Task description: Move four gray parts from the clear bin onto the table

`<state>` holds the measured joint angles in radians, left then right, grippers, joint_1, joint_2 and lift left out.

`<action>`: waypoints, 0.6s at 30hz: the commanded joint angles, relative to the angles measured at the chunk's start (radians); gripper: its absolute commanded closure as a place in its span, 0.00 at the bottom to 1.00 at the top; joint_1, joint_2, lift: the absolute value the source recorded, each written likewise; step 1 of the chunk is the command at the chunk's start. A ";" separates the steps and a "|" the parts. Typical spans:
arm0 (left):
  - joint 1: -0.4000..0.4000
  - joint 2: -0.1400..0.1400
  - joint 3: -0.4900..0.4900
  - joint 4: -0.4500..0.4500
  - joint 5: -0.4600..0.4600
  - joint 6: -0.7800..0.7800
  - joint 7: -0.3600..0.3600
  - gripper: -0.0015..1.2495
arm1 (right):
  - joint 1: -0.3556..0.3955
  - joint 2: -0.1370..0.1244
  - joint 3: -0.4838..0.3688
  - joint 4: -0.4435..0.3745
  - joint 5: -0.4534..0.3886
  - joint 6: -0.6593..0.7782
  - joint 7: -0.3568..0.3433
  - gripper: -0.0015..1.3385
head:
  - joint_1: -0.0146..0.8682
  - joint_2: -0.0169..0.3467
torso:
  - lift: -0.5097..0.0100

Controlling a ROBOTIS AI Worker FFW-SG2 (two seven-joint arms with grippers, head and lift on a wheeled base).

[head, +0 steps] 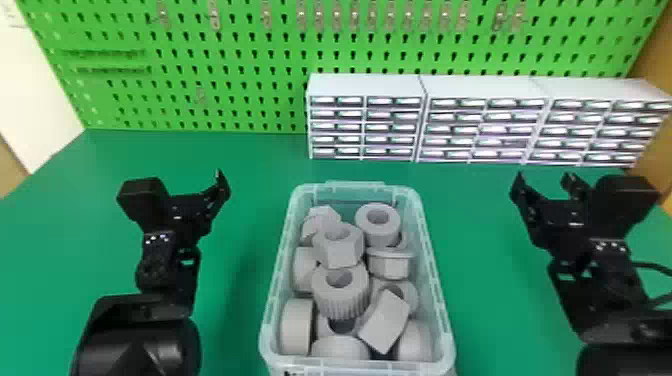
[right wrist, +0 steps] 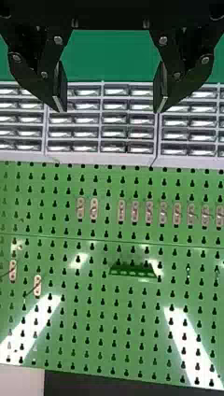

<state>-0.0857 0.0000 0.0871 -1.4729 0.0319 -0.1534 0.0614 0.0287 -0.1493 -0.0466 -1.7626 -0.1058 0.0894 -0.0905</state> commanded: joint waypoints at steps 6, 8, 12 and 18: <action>-0.002 -0.003 -0.001 0.002 0.005 0.000 0.000 0.08 | 0.000 0.001 -0.003 0.000 0.000 0.000 0.000 0.40 | 0.80 0.24 | 0.88; -0.002 -0.003 -0.003 0.002 0.009 0.000 0.000 0.08 | 0.000 0.001 -0.004 0.000 0.000 0.000 0.000 0.40 | 0.80 0.24 | 0.88; -0.003 -0.003 -0.003 0.002 0.009 0.000 0.000 0.08 | 0.000 0.001 -0.007 -0.002 0.000 0.001 0.000 0.40 | 0.80 0.24 | 0.88; -0.003 -0.003 -0.003 0.002 0.011 0.000 -0.002 0.08 | 0.002 0.001 -0.007 -0.003 0.000 0.000 0.000 0.40 | 0.80 0.24 | 0.88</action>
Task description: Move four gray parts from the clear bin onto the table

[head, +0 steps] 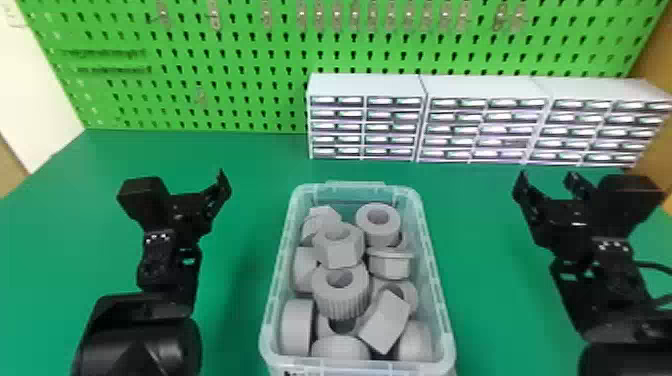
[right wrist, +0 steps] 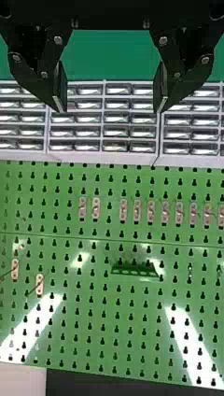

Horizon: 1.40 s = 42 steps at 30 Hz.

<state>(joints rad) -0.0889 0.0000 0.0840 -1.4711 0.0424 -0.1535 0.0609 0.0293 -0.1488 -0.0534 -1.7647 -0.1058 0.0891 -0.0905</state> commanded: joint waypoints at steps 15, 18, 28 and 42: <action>0.003 -0.003 0.000 0.001 0.002 -0.001 -0.001 0.08 | -0.066 -0.023 0.030 -0.164 0.043 0.363 0.031 0.40 | 0.80 0.24 | 0.88; 0.001 -0.003 -0.003 0.001 0.002 0.000 -0.001 0.08 | -0.103 -0.034 0.044 -0.200 0.038 0.485 0.067 0.40 | 0.80 0.24 | 0.88; 0.000 -0.003 -0.006 0.001 0.002 0.000 -0.001 0.08 | -0.233 -0.040 0.075 -0.269 0.011 0.871 0.124 0.40 | 0.80 0.24 | 0.88; -0.005 -0.003 -0.015 0.008 -0.001 0.002 -0.001 0.08 | -0.405 -0.074 0.135 -0.268 -0.091 1.216 0.158 0.40 | 0.80 0.24 | 0.88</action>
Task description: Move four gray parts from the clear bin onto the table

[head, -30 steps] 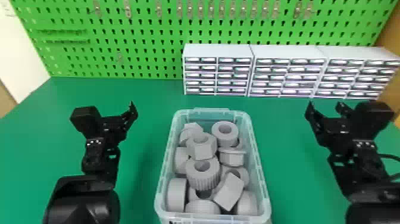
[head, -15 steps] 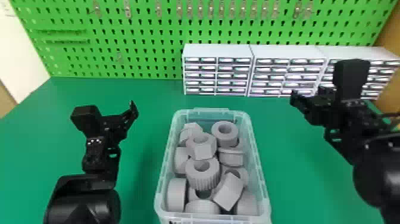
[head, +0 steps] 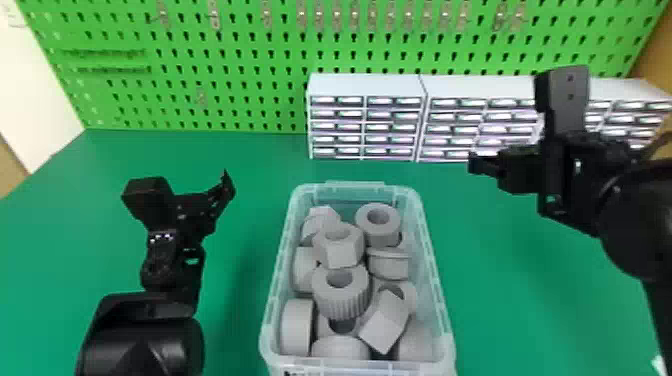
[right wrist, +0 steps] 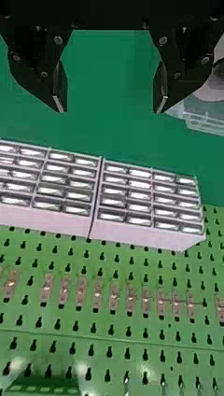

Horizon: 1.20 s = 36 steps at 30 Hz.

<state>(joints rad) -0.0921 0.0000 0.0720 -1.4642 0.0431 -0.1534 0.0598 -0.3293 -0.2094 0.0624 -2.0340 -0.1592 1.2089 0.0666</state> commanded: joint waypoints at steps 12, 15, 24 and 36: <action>-0.003 -0.003 -0.008 0.002 -0.006 0.011 0.000 0.08 | -0.185 -0.036 0.089 0.097 -0.146 0.244 0.001 0.40 | 0.80 0.24 | 0.88; -0.003 -0.003 -0.008 0.002 -0.008 0.014 0.000 0.08 | -0.220 -0.041 0.112 0.140 -0.184 0.245 0.002 0.40 | 0.80 0.24 | 0.88; 0.000 -0.003 -0.011 0.002 -0.014 0.017 0.000 0.08 | -0.324 -0.047 0.200 0.271 -0.209 0.241 0.064 0.40 | 0.80 0.24 | 0.88; -0.003 -0.003 -0.020 0.002 -0.011 0.020 0.000 0.08 | -0.398 -0.004 0.267 0.425 -0.025 0.169 0.283 0.40 | 0.80 0.24 | 0.88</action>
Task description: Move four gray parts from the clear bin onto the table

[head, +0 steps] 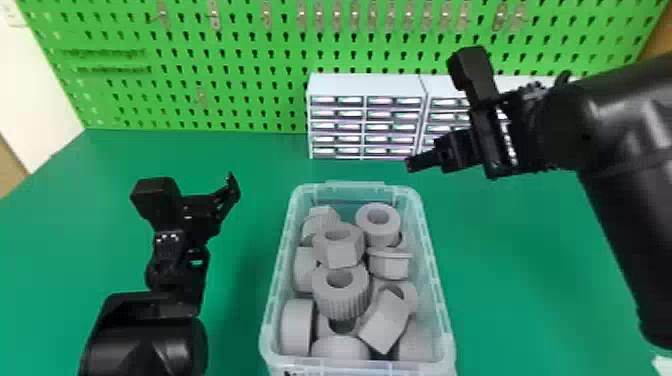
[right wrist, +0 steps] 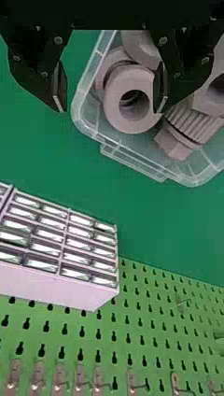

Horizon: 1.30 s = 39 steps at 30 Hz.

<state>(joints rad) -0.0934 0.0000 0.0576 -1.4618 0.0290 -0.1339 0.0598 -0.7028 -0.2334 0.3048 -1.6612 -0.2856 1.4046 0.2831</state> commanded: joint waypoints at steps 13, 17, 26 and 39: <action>-0.009 -0.003 -0.016 0.001 0.012 0.005 0.000 0.08 | -0.103 0.048 0.139 0.248 0.187 -0.105 0.214 0.40 | 0.80 0.24 | 0.88; -0.009 -0.003 -0.021 0.003 0.012 0.007 0.000 0.08 | -0.106 0.051 0.155 0.276 0.187 -0.127 0.220 0.40 | 0.80 0.24 | 0.88; -0.011 -0.003 -0.022 0.003 0.015 0.007 0.000 0.08 | -0.112 0.058 0.192 0.350 0.151 -0.182 0.222 0.37 | 0.80 0.24 | 0.88; -0.016 -0.003 -0.024 0.006 0.017 0.007 0.000 0.08 | -0.127 0.069 0.278 0.436 0.111 -0.253 0.222 0.35 | 0.80 0.24 | 0.88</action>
<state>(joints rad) -0.1072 0.0000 0.0336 -1.4570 0.0450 -0.1273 0.0598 -0.8271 -0.1657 0.5598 -1.2489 -0.1660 1.1697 0.5043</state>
